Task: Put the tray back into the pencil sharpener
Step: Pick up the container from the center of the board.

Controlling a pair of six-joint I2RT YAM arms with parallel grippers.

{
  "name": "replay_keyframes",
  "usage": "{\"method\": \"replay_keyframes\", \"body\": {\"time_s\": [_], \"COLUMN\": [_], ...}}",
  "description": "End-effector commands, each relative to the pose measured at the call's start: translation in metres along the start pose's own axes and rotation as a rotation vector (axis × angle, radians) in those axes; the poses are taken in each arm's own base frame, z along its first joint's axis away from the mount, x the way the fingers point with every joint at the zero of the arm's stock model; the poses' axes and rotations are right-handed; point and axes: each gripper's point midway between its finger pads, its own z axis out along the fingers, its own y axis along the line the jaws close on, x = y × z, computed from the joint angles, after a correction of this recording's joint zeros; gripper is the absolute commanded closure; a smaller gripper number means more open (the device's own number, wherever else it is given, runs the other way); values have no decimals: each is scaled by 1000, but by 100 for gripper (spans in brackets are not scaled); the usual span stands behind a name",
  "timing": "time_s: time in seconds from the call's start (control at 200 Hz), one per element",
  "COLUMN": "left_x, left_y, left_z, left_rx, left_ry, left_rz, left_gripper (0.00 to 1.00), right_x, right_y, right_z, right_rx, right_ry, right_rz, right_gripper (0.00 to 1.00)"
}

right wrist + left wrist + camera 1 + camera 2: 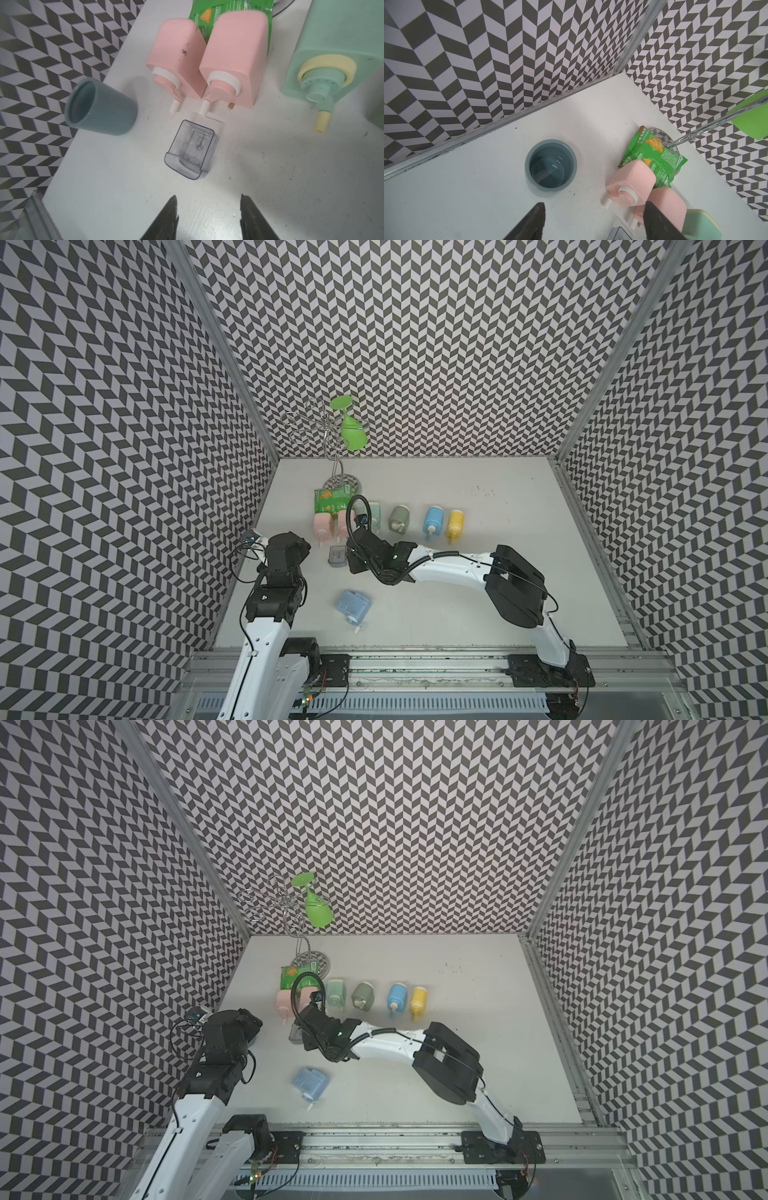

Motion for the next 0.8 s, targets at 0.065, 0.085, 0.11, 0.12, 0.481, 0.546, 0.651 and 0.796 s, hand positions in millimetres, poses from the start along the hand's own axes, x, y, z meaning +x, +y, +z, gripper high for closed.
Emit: {"method": "replay_keyframes", "body": {"time_s": [0.065, 0.085, 0.11, 0.12, 0.481, 0.546, 0.651, 0.796], "left_x": [-8, -9, -9, -9, -10, -11, -12, -14], "left_y": [3, 3, 3, 3, 9, 9, 9, 8], "left_z": [-4, -5, -5, -5, -7, -7, -8, -8], "left_rx": [-9, -7, -7, -6, -33, -33, -36, -36], "left_ry": [-33, -34, -34, -35, -43, -44, -48, -52], "left_rz": [-18, -18, -18, -19, -46, -47, -47, -49], "left_gripper": [24, 24, 24, 24, 25, 25, 26, 26], "right_x": [-3, -3, -3, -2, -12, -12, -12, -7], "right_y": [12, 12, 12, 11, 3, 3, 2, -2], "right_z": [26, 28, 32, 34, 65, 69, 75, 80], "right_rx": [14, 16, 21, 25, 92, 91, 95, 113], "right_ry": [-12, -13, -14, -13, -94, -96, -94, -80], "right_rz": [36, 36, 37, 38, 56, 59, 59, 56], "right_gripper": [51, 51, 51, 51, 59, 61, 65, 69]}}
